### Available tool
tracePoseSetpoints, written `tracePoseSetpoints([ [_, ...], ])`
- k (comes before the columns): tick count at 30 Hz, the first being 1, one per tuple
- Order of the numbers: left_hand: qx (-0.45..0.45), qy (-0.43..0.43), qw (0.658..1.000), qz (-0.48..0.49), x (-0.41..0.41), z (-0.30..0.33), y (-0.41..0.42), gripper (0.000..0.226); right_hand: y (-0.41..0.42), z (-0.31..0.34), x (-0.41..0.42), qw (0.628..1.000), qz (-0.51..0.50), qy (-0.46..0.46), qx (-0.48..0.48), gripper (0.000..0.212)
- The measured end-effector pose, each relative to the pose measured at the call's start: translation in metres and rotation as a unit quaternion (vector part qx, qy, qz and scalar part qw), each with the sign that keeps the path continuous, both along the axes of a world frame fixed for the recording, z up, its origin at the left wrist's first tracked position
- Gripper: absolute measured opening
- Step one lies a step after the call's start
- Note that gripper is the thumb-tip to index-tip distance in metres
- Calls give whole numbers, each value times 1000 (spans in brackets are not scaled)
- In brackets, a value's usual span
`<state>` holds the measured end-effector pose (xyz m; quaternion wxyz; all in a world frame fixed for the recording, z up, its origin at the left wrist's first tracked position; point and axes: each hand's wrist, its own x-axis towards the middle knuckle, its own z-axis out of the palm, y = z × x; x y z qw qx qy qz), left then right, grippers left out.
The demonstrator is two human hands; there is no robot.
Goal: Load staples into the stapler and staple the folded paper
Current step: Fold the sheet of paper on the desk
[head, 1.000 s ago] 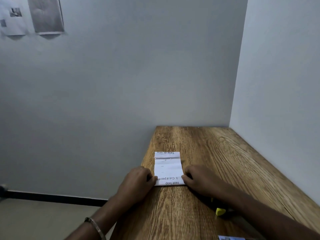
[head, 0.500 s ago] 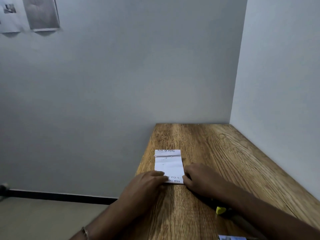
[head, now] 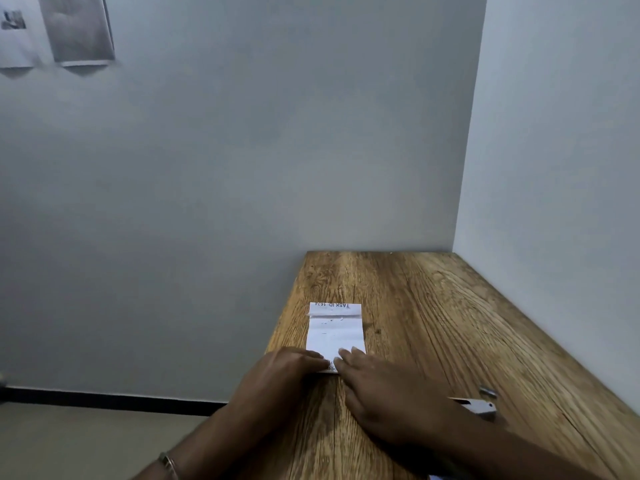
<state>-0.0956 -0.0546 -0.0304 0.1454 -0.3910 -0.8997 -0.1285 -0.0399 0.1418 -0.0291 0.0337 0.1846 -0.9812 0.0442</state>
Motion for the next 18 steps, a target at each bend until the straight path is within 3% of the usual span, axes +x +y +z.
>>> tracePoseSetpoints([
  [2,-8,0,1000,-2,1,-2,0,51,-3,1,2,999,-11,-28,19,58],
  [5,-89,-17,996,7,5,-13,4,52,-5,4,3,998,-13,-50,42,64],
  [8,-134,-44,990,0,8,-19,6,65,-7,4,4,995,-12,-75,60,71],
  [12,-116,-57,992,-8,10,-22,5,71,-5,3,3,994,-6,-82,72,76],
  [18,-104,-87,991,-2,8,-21,1,59,1,5,-1,994,4,-84,64,73],
])
